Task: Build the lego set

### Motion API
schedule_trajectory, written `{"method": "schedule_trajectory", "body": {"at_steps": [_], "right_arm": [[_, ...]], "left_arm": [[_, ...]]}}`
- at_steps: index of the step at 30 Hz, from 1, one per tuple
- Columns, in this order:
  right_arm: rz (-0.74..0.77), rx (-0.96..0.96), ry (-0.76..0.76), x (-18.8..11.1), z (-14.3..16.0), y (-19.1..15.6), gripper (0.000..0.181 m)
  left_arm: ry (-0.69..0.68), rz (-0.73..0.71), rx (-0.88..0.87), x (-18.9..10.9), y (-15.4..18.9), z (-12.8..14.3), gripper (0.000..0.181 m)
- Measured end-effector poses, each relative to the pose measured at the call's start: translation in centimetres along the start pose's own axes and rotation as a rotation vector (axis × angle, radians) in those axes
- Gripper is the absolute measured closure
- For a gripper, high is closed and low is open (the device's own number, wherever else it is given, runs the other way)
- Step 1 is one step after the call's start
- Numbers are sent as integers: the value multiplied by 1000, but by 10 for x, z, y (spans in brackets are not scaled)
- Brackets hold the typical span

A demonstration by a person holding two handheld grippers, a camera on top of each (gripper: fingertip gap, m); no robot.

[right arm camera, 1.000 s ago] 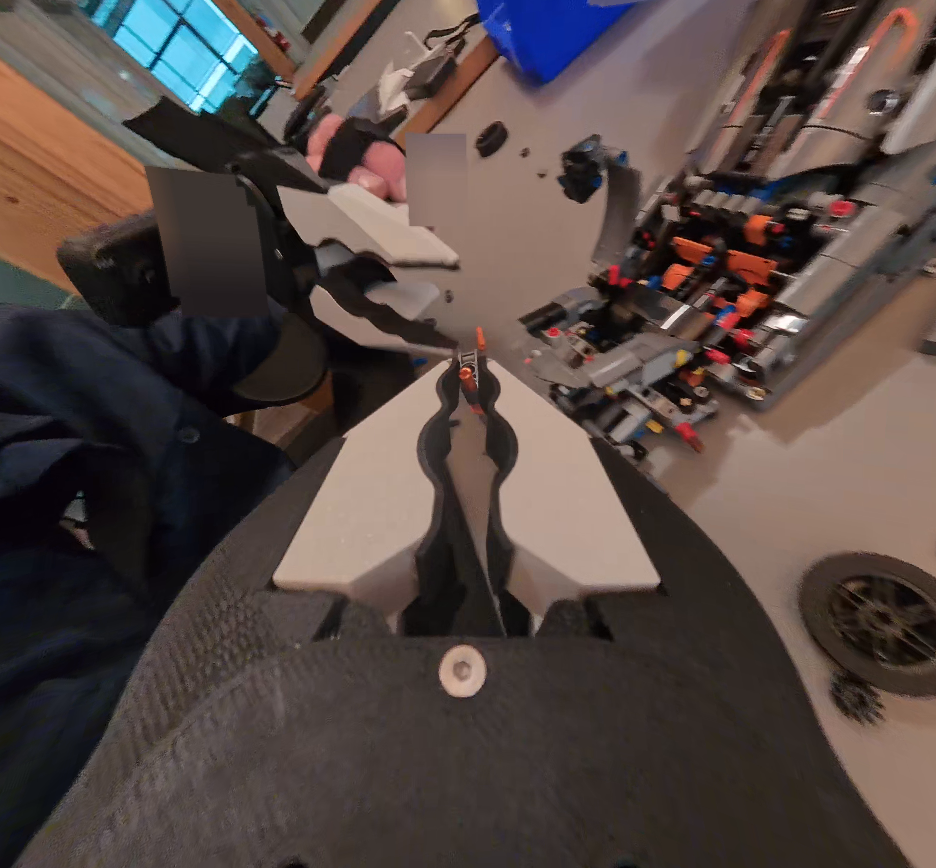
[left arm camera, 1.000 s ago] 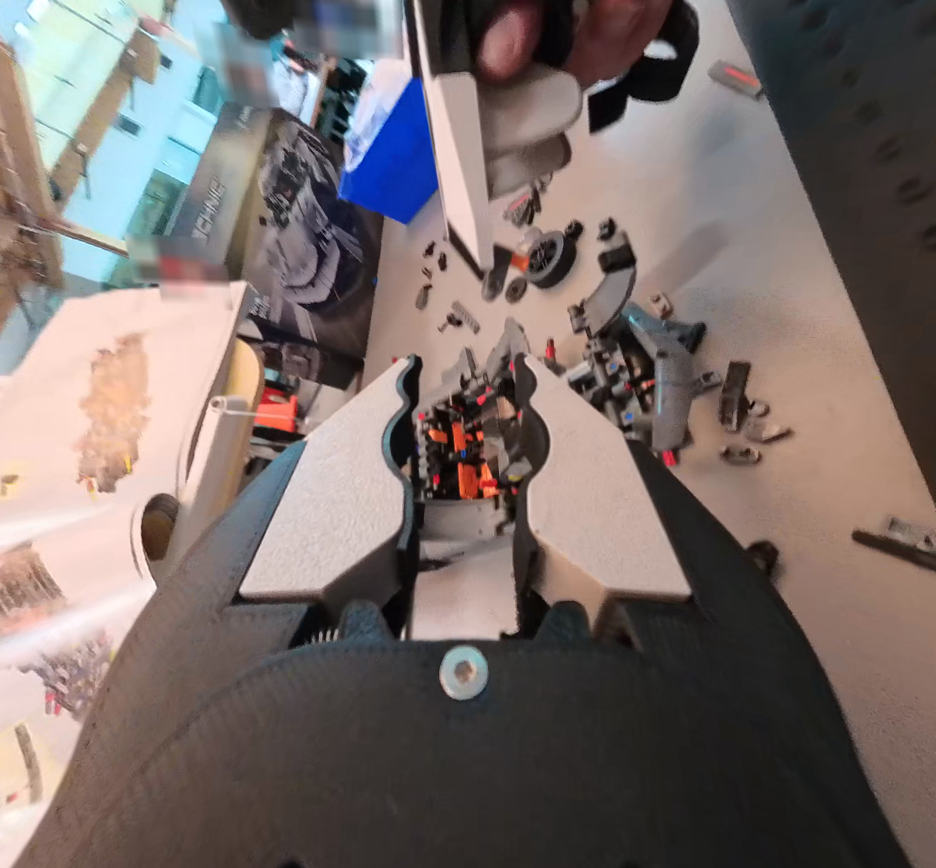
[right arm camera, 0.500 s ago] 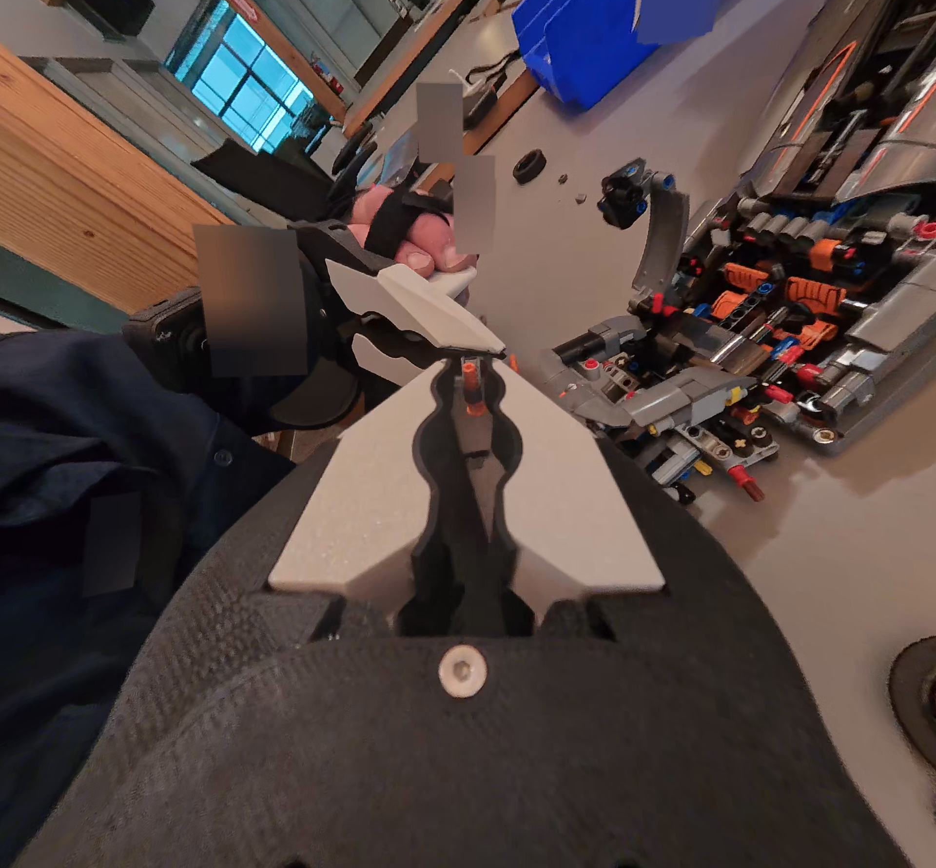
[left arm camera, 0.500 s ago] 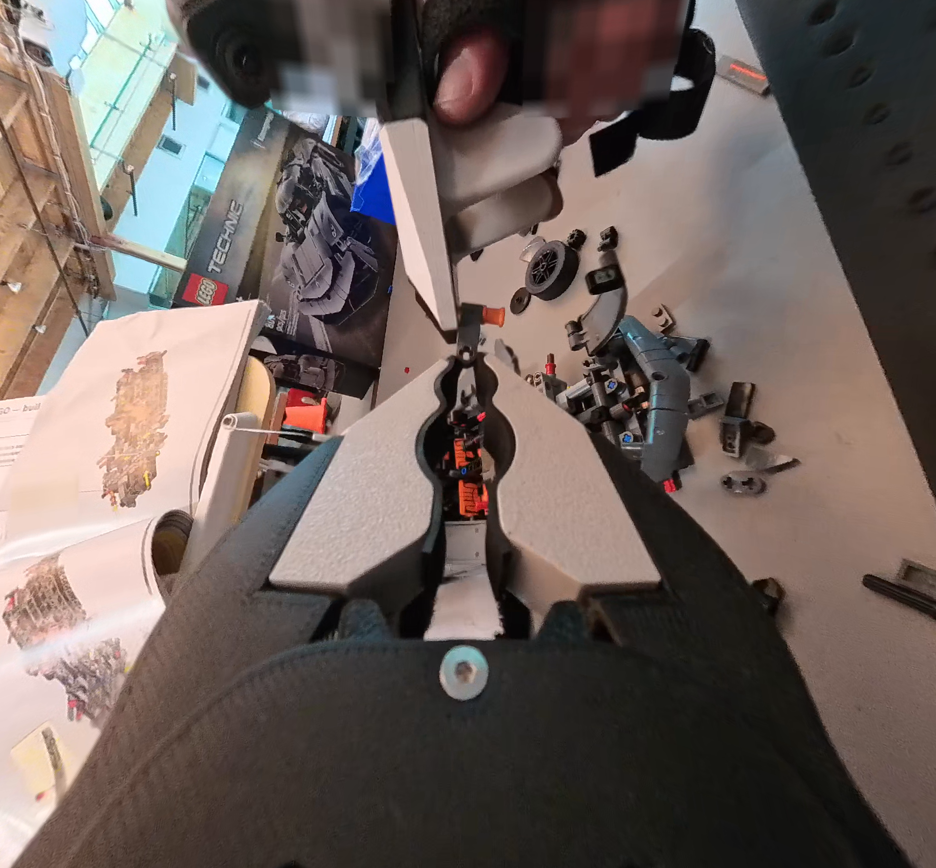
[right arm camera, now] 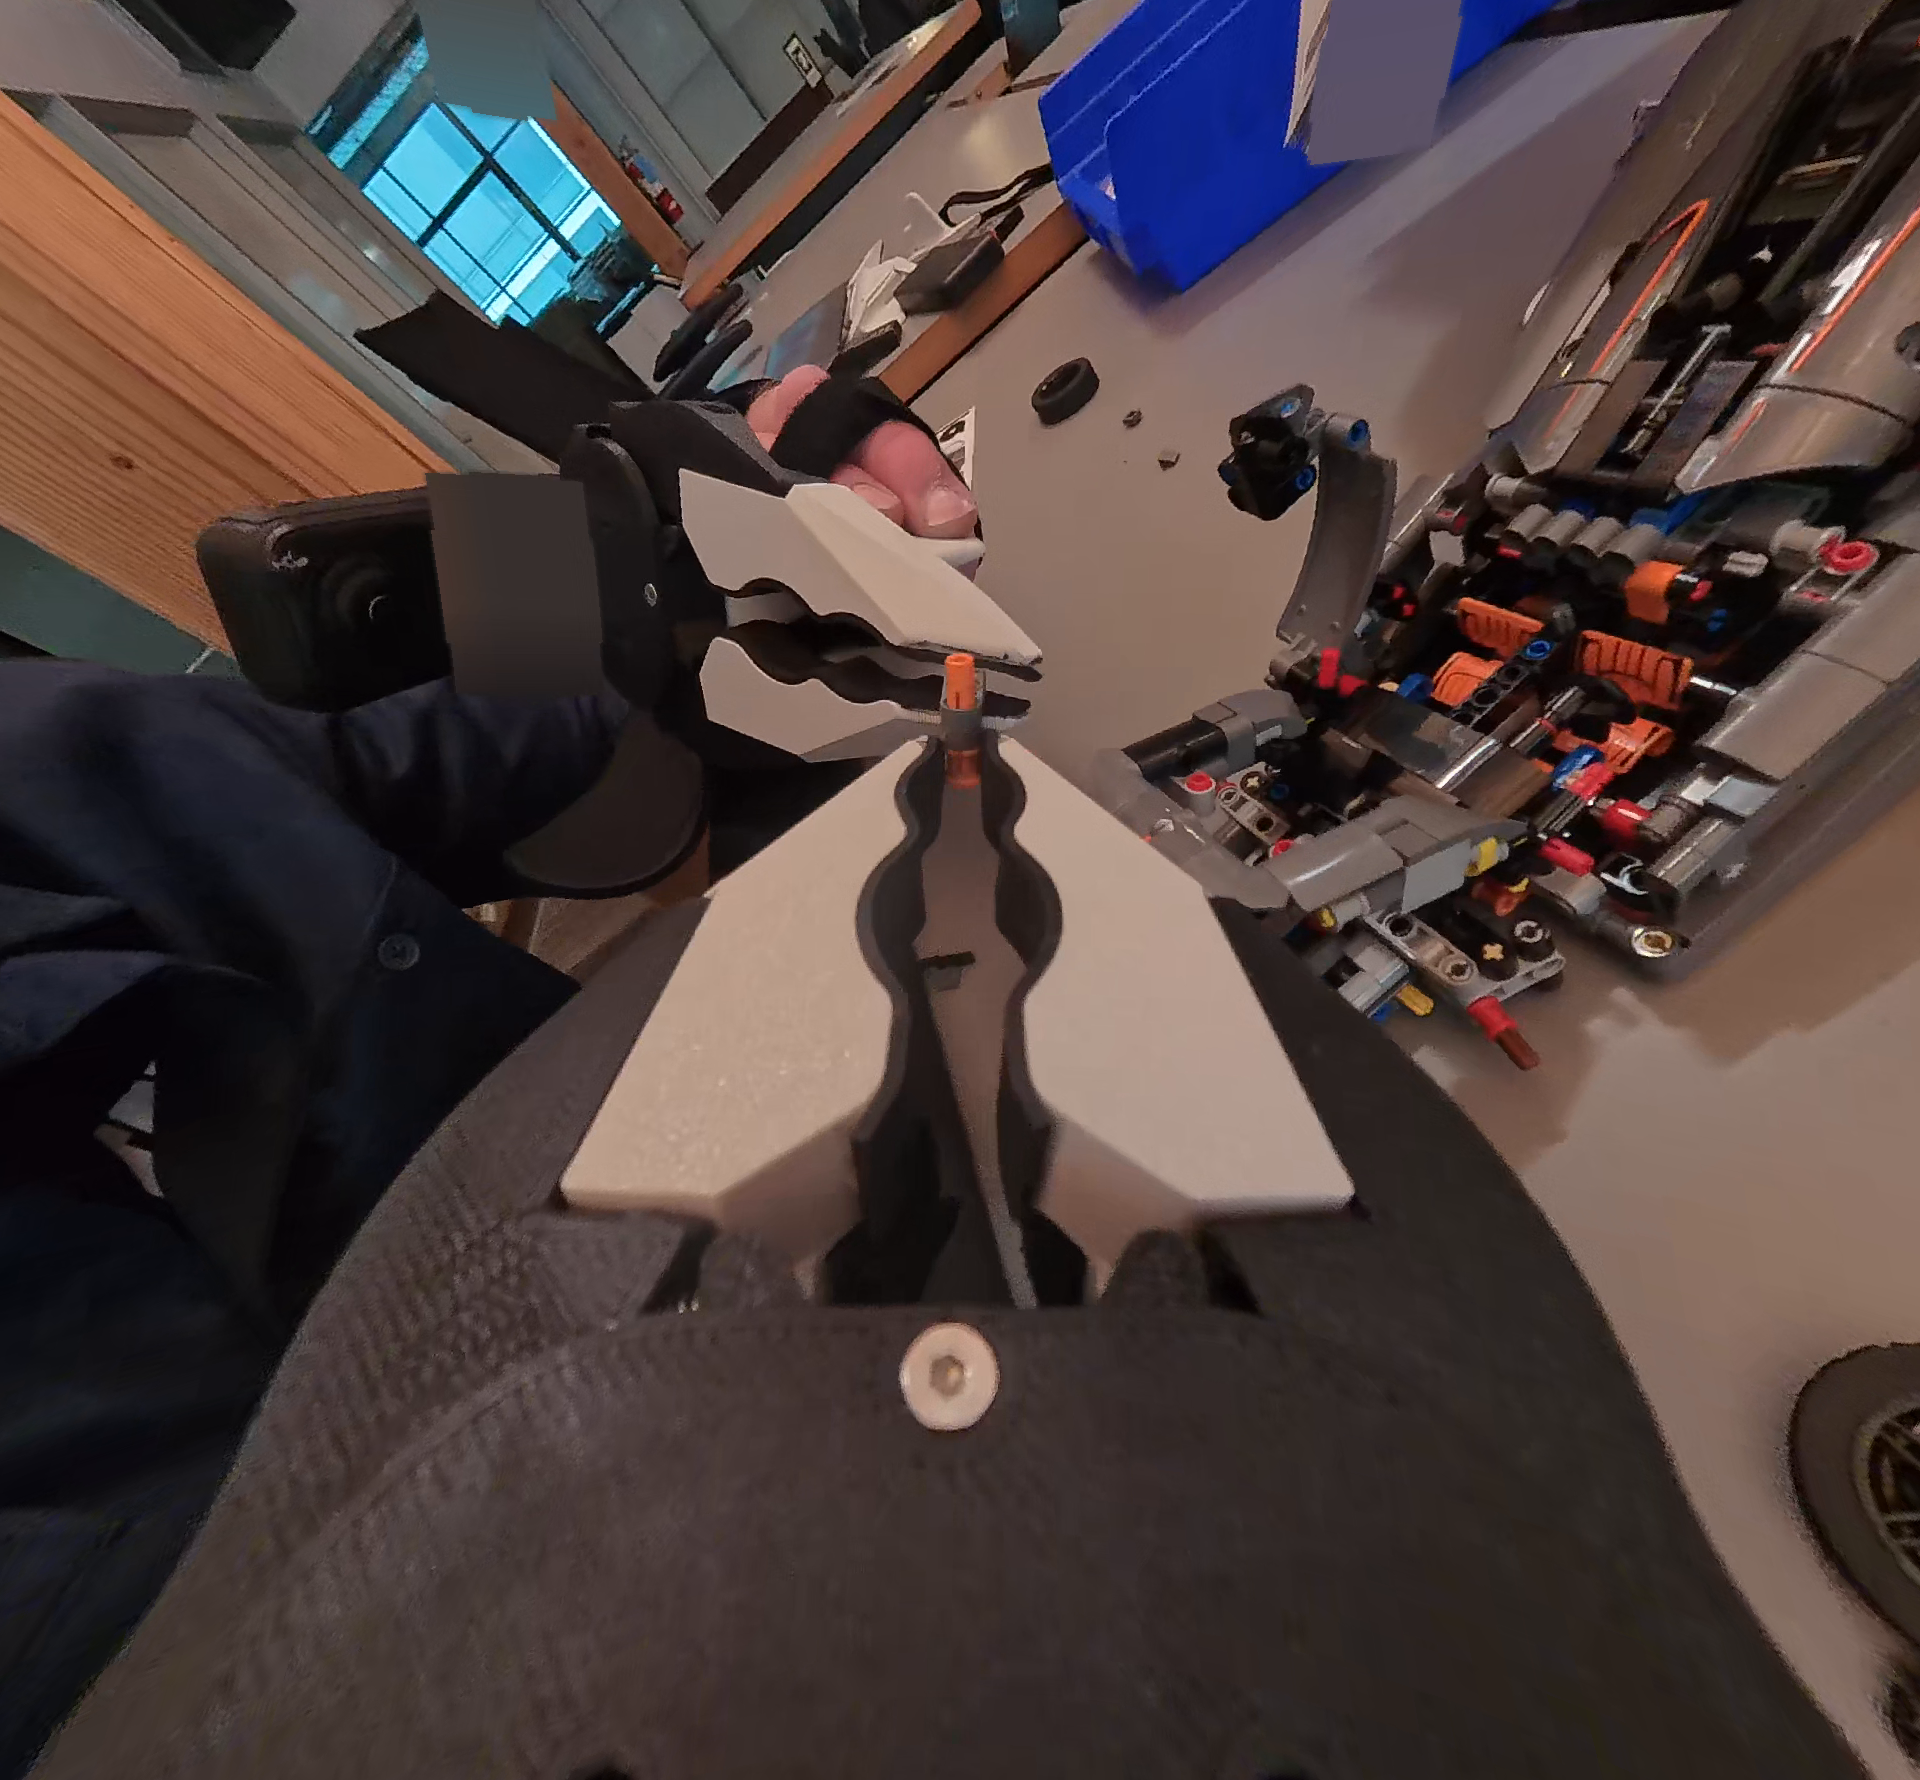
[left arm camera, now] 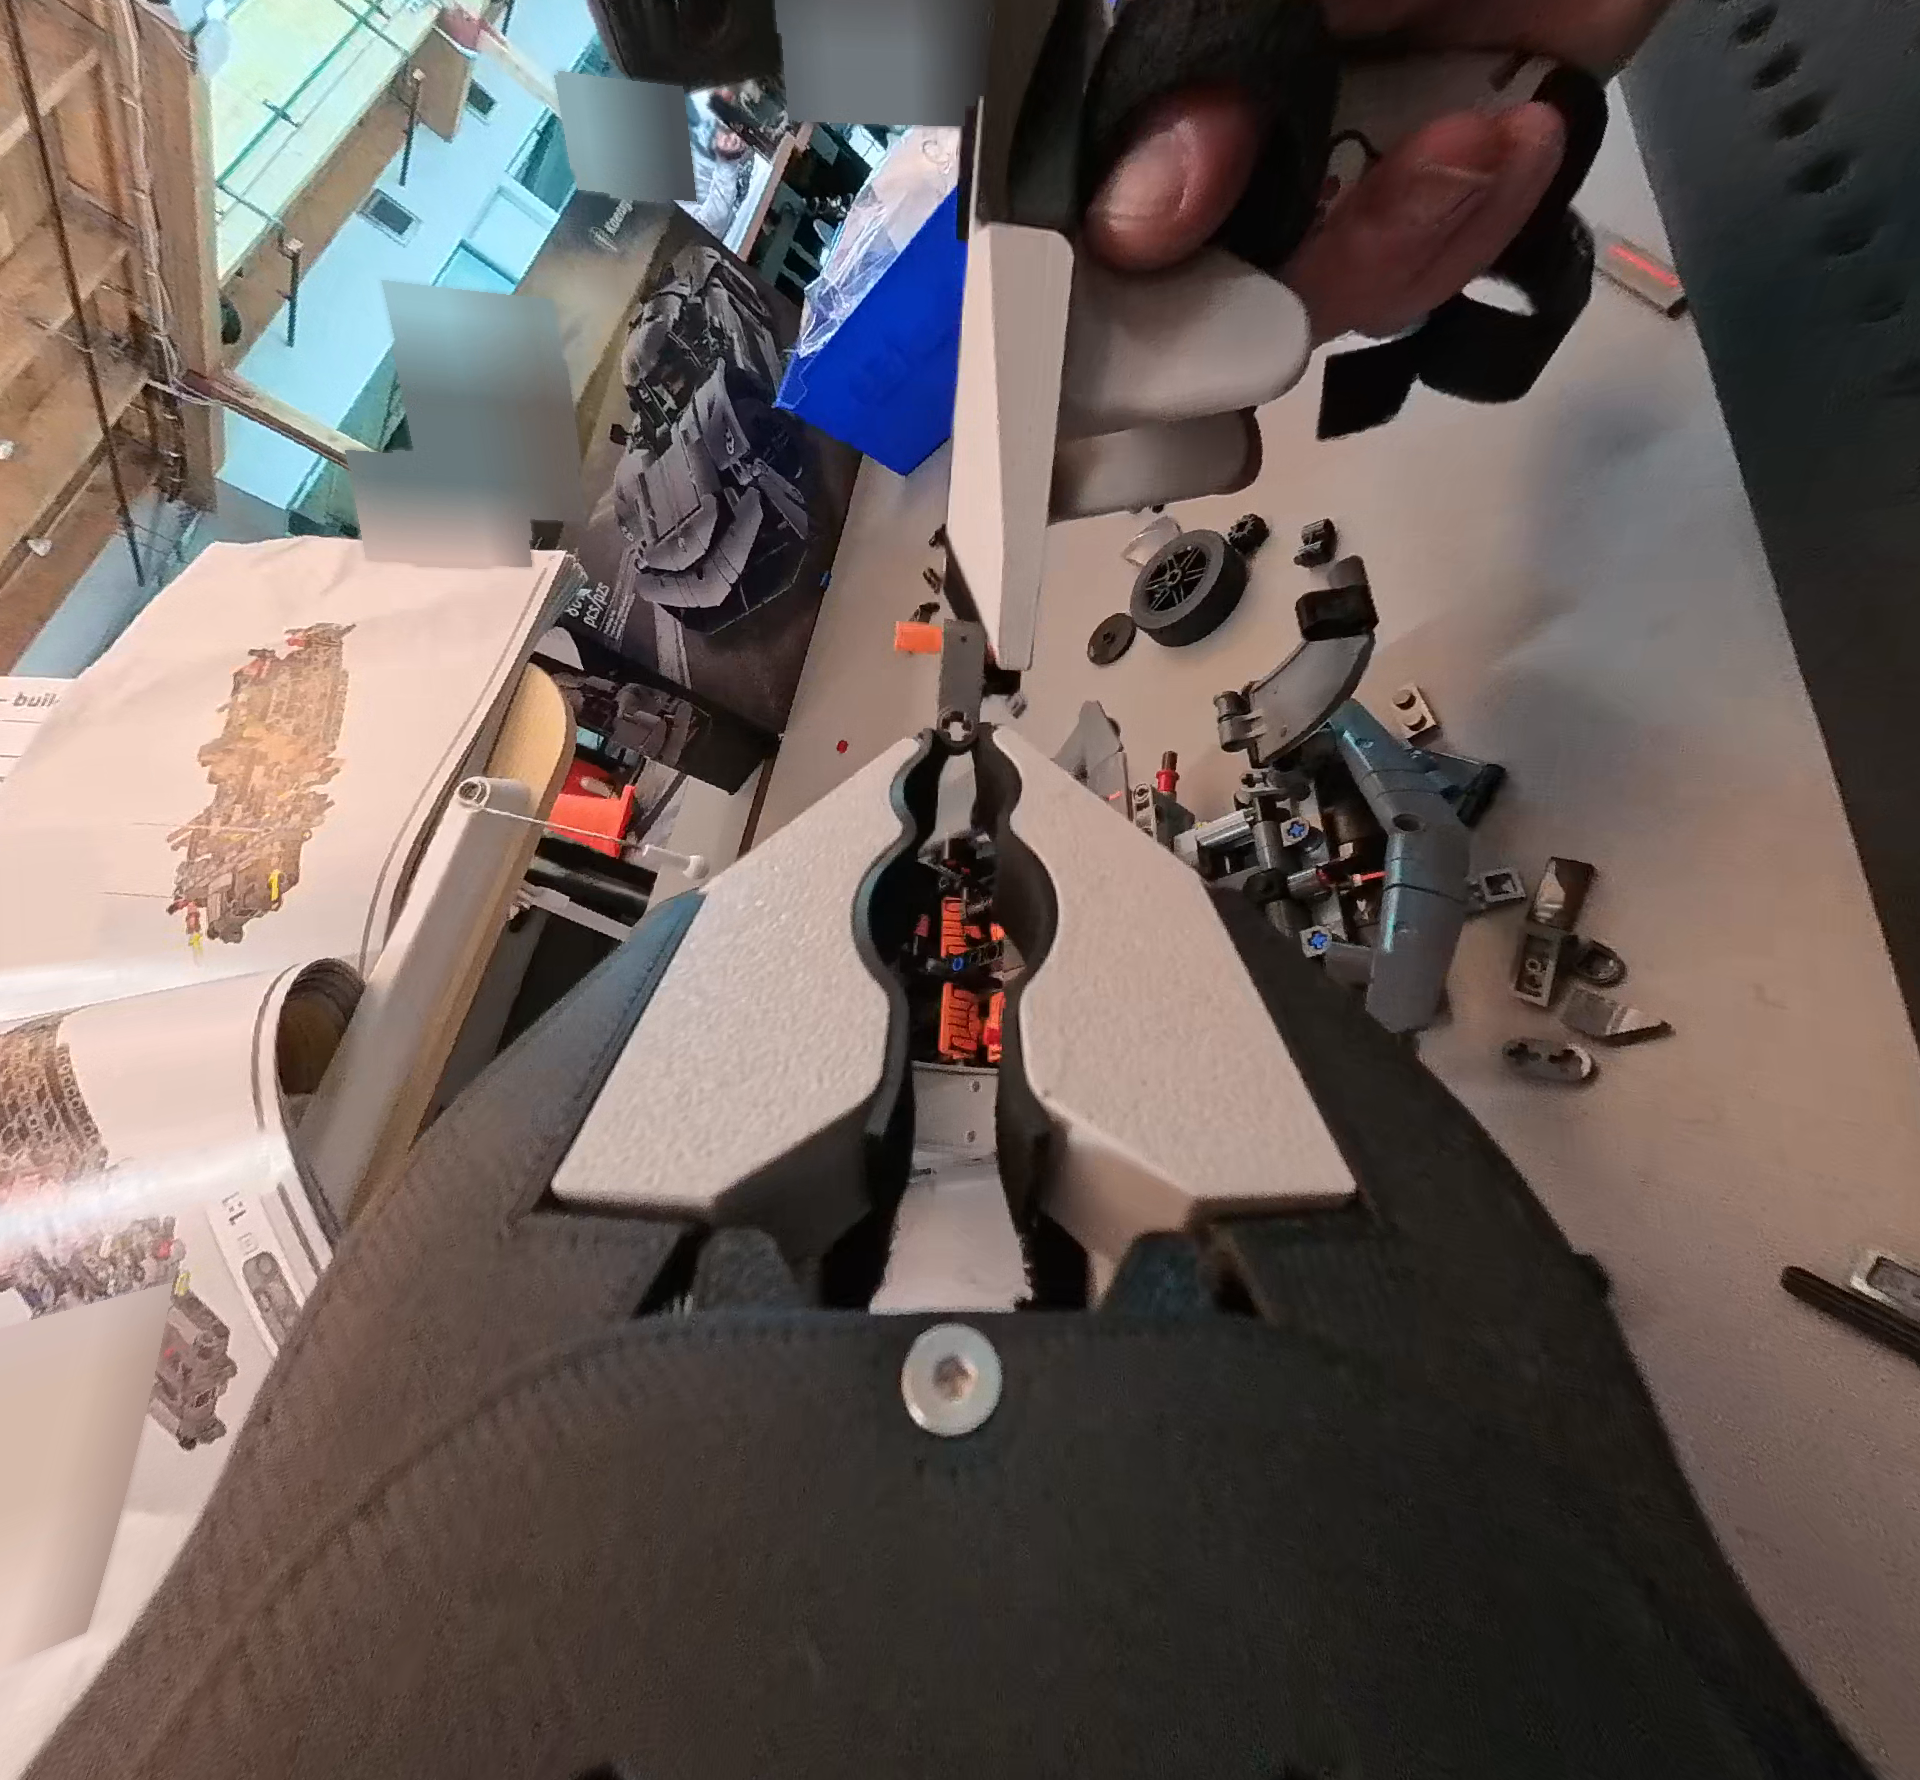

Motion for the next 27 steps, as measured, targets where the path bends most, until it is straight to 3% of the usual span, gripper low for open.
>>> {"method": "schedule_trajectory", "body": {"at_steps": [8,10,16,27], "right_arm": [[57,-20,-37,3,0,0,178],[63,-18,-48,4,1,1,177],[75,-61,-23,5,-4,-1,178],[87,-116,203,11,-23,-7,177]], "left_arm": [[-37,-50,140,1,4,-2,166],[-53,-82,161,1,1,-1,177],[-98,-129,191,-1,-5,-1,177],[-26,-111,-161,-5,-22,1,176]]}}
Point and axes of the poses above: each gripper's, where its closed fingertips meet, x out along the fingers, z out of its underside, y = z × x across the jaws, the point moved 2 cm from there along -x, back along the fingers, and after that the axes turned 2 degrees about x, right-handed, at the moved point
